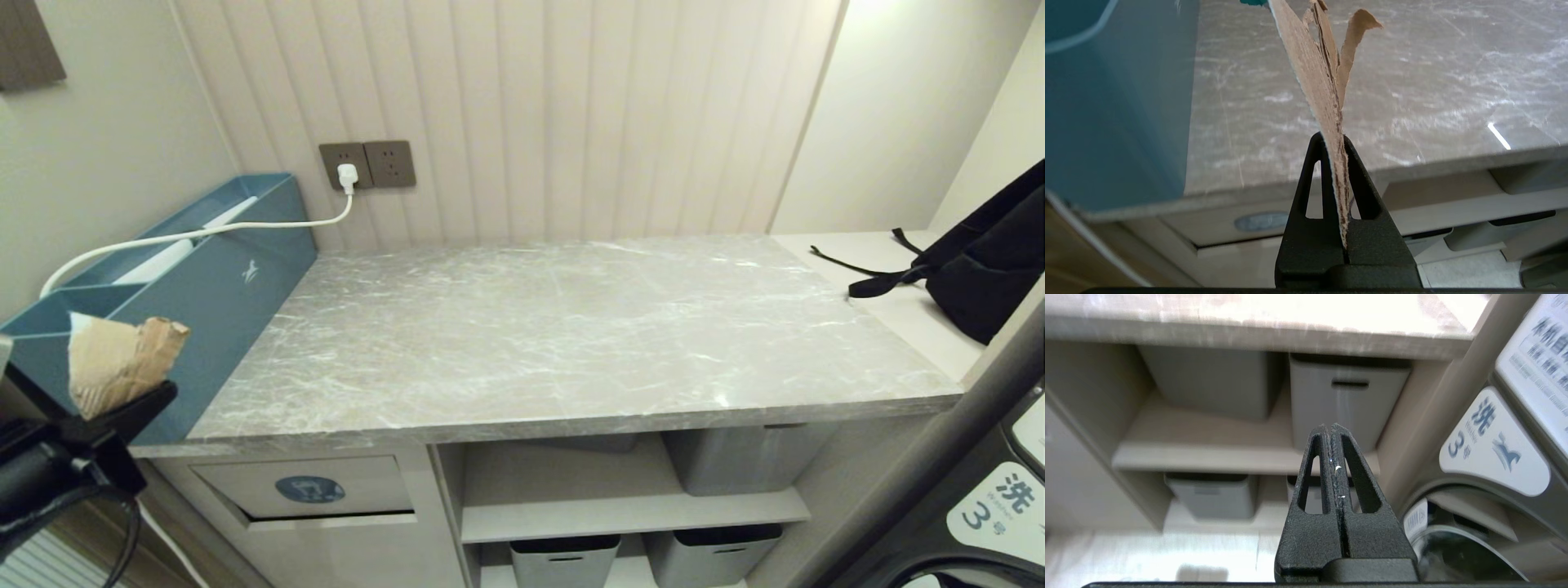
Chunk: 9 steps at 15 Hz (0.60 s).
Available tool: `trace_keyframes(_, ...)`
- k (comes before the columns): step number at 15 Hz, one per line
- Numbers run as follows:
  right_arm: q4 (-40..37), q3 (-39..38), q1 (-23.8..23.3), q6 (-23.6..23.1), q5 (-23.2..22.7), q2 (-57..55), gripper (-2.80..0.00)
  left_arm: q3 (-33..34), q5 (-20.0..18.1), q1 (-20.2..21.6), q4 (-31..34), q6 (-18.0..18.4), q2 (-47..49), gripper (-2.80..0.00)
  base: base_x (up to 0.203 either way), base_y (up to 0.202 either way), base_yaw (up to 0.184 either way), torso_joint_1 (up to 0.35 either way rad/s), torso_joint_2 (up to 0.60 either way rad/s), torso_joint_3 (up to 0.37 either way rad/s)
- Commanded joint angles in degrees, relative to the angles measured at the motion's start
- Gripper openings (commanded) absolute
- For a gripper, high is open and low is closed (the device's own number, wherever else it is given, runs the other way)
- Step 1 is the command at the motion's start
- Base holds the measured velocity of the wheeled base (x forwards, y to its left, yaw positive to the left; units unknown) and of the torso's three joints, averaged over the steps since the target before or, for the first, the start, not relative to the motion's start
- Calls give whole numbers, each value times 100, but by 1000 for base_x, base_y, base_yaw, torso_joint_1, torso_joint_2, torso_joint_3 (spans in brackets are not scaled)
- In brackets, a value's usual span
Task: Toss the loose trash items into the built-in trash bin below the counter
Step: Put the garbage in the trash can
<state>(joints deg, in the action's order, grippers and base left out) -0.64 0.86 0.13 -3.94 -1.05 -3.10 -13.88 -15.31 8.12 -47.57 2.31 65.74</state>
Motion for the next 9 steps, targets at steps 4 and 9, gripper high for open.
trace_keyframes(4,38,-68,13,216,47,310,-280,930,30,14,56,77,-862,-280,0,0,0,0,0,0)
trace_keyframes(9,47,-77,13,201,44,310,-280,1379,572,35,1495,467,-2468,-280,0,0,0,0,0,0)
